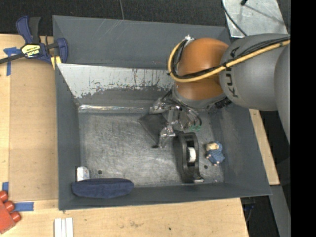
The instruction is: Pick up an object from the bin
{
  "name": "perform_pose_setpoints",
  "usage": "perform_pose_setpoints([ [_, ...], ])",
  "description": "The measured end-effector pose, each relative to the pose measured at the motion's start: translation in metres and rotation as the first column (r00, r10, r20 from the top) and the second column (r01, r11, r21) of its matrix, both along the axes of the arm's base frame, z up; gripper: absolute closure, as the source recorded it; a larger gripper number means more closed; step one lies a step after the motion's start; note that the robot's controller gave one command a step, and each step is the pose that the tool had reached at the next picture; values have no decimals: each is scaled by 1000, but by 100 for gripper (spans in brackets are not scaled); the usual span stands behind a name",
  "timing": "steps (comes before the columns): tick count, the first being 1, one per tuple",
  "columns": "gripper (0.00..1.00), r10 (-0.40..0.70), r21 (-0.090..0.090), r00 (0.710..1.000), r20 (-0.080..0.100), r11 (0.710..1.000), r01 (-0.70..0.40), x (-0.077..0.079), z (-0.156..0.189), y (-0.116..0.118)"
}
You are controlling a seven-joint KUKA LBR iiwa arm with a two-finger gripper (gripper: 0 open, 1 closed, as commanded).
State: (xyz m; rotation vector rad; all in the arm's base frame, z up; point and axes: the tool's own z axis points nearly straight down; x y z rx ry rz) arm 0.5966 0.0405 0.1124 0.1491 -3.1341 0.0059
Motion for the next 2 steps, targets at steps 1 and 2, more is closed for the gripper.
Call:
perform_pose_setpoints([
  [1,0,201,5,980,9,980,-201,26,-32,-27],
  [2,100,199,4,980,18,980,-200,29,-29,-26],
])
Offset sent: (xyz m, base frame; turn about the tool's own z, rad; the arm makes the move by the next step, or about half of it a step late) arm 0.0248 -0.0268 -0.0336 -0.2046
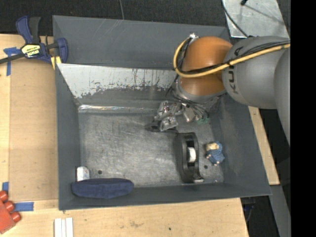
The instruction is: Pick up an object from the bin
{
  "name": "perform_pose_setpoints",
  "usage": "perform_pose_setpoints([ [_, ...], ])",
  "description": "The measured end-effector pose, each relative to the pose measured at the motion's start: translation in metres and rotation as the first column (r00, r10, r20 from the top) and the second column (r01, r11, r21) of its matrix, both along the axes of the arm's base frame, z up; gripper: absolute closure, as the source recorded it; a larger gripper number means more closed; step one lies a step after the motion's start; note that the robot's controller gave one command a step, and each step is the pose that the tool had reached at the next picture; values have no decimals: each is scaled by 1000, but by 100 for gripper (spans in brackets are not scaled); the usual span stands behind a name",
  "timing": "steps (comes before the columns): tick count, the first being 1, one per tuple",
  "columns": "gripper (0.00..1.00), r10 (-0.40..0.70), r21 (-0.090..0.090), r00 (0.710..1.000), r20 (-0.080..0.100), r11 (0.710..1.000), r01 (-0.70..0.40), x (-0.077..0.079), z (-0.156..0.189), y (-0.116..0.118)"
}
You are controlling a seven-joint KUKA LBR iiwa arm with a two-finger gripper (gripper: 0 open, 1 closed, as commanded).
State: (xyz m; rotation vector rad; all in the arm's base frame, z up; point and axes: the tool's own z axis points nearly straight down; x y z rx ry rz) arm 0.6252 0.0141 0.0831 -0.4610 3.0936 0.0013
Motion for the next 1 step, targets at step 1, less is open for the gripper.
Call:
perform_pose_setpoints([
  [1,100,92,-5,996,1,996,-92,-8,225,-15],
])
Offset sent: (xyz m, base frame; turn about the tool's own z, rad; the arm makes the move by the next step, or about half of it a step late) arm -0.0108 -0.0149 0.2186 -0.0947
